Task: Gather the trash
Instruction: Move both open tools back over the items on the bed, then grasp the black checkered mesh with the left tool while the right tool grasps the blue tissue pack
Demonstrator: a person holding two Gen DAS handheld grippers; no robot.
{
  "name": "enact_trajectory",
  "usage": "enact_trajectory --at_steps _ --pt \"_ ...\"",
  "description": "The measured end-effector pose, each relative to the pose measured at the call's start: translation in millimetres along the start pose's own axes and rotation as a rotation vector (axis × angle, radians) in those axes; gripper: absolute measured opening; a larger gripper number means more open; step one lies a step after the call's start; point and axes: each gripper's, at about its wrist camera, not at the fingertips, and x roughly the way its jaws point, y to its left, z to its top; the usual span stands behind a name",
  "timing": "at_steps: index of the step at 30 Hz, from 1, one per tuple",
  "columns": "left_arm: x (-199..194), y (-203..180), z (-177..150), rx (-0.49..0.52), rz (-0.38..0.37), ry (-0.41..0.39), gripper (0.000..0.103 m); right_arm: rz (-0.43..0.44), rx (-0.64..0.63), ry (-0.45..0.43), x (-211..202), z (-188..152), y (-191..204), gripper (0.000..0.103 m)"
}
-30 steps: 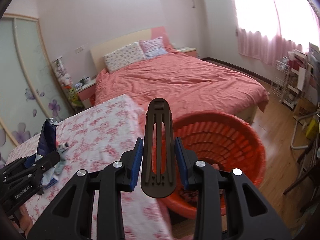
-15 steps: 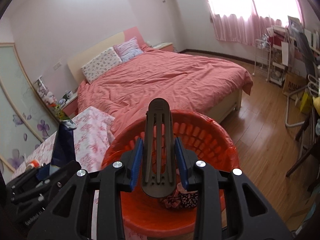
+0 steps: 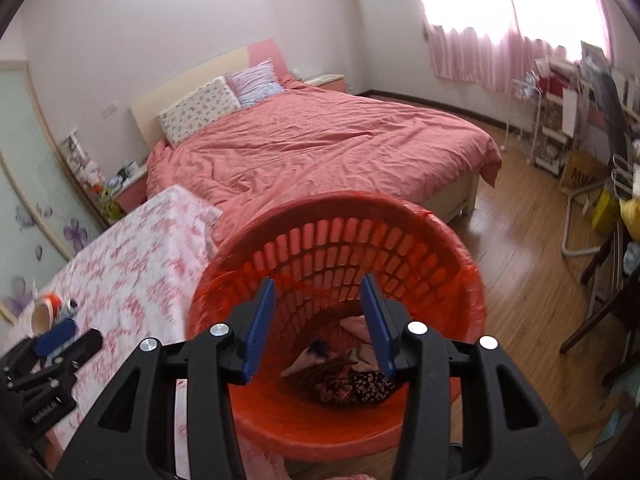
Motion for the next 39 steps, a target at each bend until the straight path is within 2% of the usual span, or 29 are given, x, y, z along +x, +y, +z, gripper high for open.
enact_trajectory --at_steps 6,11,14,17,21,22,24,25,26,29,34,39 --pt "-31.6 83.5 -28.4 -0.103 0.131 -0.007 0.066 0.044 -0.111 0.039 -1.2 -20.1 51.7 0.047" --pt "-47.2 170.9 -55.8 -0.217 0.28 0.016 0.066 0.093 -0.185 0.081 3.0 -37.7 94.2 0.047" --pt "-44.8 221.5 -68.4 -0.327 0.312 0.046 0.061 0.115 -0.226 0.101 4.8 -48.6 118.2 0.047" --pt "-35.9 256.7 -73.8 -0.419 0.281 0.07 0.056 0.134 -0.266 0.119 7.1 -57.1 140.4 0.047" --pt "-20.4 277.1 -71.0 -0.451 0.255 0.083 0.055 0.144 -0.32 0.133 9.4 -66.7 164.6 0.047" --pt "-16.6 278.9 -69.4 -0.449 0.243 0.08 0.053 0.143 -0.328 0.134 9.7 -68.6 170.1 0.047" --pt "-10.4 281.6 -67.5 -0.436 0.235 0.082 0.038 0.144 -0.344 0.138 11.2 -70.2 177.7 0.047" --pt "-7.3 282.9 -66.9 -0.43 0.23 0.089 0.024 0.146 -0.348 0.14 11.6 -71.6 180.8 0.047" --pt "-3.4 281.6 -66.4 -0.426 0.226 0.094 0.015 0.148 -0.352 0.142 12.2 -72.5 184.2 0.047" --pt "-6.7 283.5 -73.0 -0.42 0.257 0.095 0.01 0.161 -0.368 0.146 12.6 -76.5 196.8 0.047" --pt "-22.0 297.4 -92.3 -0.393 0.389 0.124 0.009 0.215 -0.399 0.164 11.8 -87.0 223.7 0.047" --pt "-44.8 323.6 -114.8 -0.42 0.492 0.144 0.009 0.309 -0.425 0.206 12.8 -103.8 262.8 0.047"
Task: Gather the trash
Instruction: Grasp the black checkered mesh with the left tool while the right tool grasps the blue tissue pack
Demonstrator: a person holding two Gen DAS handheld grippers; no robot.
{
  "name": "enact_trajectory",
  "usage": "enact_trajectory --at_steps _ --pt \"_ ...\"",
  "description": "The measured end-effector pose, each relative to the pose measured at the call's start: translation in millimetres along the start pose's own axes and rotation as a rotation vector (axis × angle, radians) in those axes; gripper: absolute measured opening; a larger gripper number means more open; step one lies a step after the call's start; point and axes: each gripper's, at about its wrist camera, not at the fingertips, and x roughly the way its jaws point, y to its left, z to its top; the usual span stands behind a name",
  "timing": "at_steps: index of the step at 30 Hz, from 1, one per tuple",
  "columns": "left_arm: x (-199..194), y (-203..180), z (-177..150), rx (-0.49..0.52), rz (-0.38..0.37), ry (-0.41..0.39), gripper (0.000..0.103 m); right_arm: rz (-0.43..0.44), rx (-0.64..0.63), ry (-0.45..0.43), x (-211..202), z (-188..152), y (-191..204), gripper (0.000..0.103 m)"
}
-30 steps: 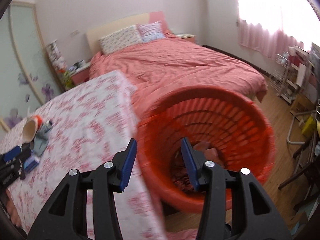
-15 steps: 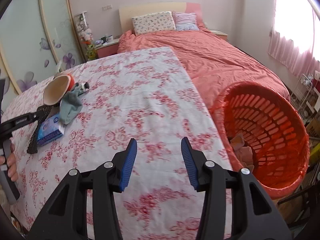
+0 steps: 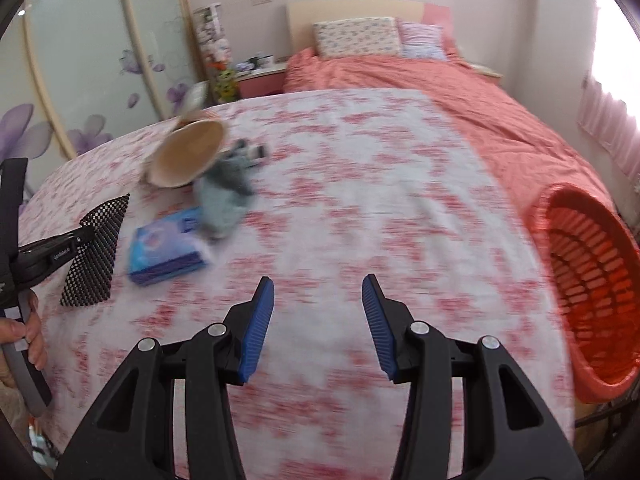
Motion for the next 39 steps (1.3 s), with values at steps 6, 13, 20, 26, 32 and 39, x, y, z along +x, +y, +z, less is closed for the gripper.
enact_trajectory --at_steps 6,13,20,26,32,39 --pt "-6.1 22.4 -7.5 -0.034 -0.006 0.004 0.021 0.09 -0.035 0.02 18.1 6.1 45.1 0.07" --pt "-5.0 24.9 -7.0 -0.057 -0.033 0.003 0.037 0.07 -0.067 0.057 41.8 15.2 75.9 0.082" --pt "-5.4 19.8 -10.0 -0.063 -0.089 0.003 0.043 0.046 -0.1 0.054 39.7 11.5 69.1 0.073" --pt "-19.8 8.3 -15.0 -0.004 -0.079 -0.053 0.061 -0.054 -0.078 0.032 19.8 1.4 21.0 0.073" --pt "-35.8 -3.3 -16.7 0.055 -0.102 -0.104 0.069 -0.149 0.025 0.022 16.6 4.3 -26.8 0.073" --pt "-11.7 -20.1 -14.6 0.112 -0.101 -0.023 0.07 -0.123 0.07 0.034 20.9 5.5 -35.0 0.073"
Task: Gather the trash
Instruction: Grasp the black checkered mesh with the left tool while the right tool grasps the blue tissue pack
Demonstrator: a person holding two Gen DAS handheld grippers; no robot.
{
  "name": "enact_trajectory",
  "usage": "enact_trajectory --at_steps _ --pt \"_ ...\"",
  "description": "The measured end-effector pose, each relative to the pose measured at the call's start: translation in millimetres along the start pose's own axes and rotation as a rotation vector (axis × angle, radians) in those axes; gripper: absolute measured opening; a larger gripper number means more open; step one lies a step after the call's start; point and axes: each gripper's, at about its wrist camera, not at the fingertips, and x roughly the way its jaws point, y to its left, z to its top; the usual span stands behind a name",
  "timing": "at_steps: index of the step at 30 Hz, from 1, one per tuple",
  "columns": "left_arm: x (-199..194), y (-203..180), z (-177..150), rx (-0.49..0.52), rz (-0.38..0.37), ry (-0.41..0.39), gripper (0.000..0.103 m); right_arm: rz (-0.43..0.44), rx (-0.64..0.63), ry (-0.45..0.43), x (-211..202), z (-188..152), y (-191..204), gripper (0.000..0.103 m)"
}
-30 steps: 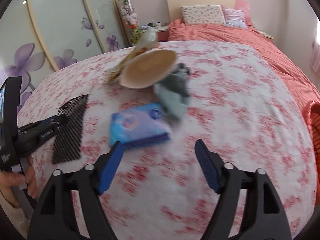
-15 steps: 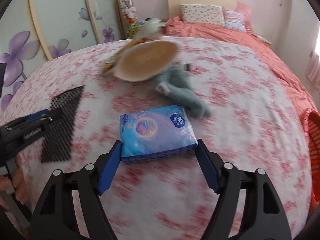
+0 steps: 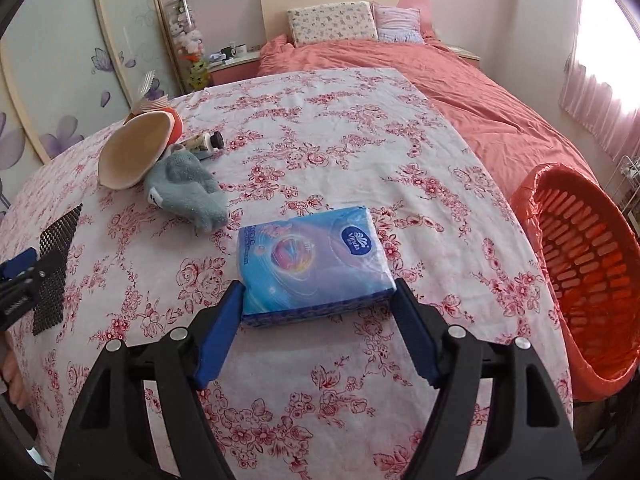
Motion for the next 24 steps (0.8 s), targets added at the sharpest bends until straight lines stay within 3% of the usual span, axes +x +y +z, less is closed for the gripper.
enact_trajectory --at_steps 6,9,17,20,24 --pt "5.8 13.6 -1.4 -0.066 -0.059 0.023 0.072 -0.012 -0.011 0.006 1.5 -0.9 -0.8 0.074" --pt "4.3 11.0 -2.0 -0.049 -0.065 0.016 0.063 -0.029 -0.027 0.012 2.0 -2.4 0.4 0.075" --pt "-1.7 -6.1 -2.2 -0.01 -0.097 0.007 0.022 -0.033 -0.032 0.014 1.4 -3.5 1.6 0.075" --pt "-3.8 -14.3 -0.7 0.0 -0.107 -0.001 0.014 -0.033 -0.033 0.011 1.1 -3.5 2.0 0.075" --pt "-3.5 -24.3 2.4 -0.001 -0.133 0.003 0.014 -0.018 -0.045 0.016 3.3 1.3 5.1 0.075"
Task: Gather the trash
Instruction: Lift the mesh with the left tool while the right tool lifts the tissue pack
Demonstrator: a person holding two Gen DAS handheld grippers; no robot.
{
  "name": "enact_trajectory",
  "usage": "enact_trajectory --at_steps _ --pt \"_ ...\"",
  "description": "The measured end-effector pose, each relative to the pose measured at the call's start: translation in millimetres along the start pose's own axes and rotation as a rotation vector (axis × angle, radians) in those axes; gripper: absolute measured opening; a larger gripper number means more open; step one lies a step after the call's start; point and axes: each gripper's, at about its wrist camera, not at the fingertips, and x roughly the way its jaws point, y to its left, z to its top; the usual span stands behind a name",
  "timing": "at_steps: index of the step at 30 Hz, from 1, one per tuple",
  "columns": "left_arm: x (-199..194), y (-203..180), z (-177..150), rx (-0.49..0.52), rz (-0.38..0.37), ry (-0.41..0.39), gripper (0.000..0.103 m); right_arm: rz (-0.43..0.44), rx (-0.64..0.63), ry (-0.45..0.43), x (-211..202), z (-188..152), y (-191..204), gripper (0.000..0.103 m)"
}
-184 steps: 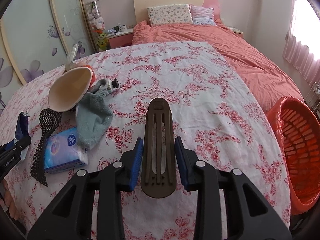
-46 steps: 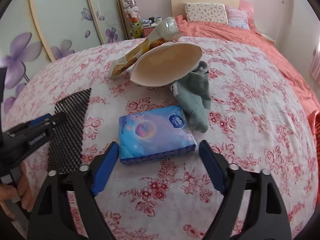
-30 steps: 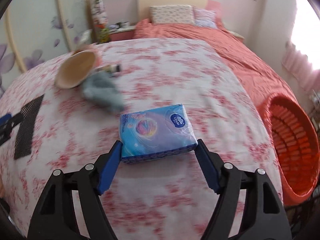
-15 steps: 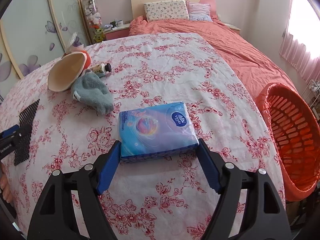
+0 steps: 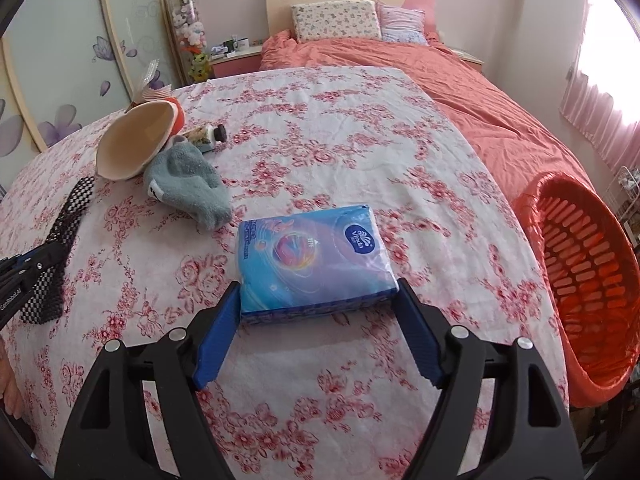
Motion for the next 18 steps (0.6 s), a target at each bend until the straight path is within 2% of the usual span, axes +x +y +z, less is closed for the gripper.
enact_trajectory --at_steps 7,18 --pt "4.7 -10.3 -0.7 0.019 0.029 -0.008 0.015 0.008 0.007 0.0 3.2 6.3 1.2 0.076" --pt "3.7 -6.4 -1.5 -0.005 0.012 -0.005 0.016 -0.001 0.027 0.001 10.3 14.5 4.5 0.082"
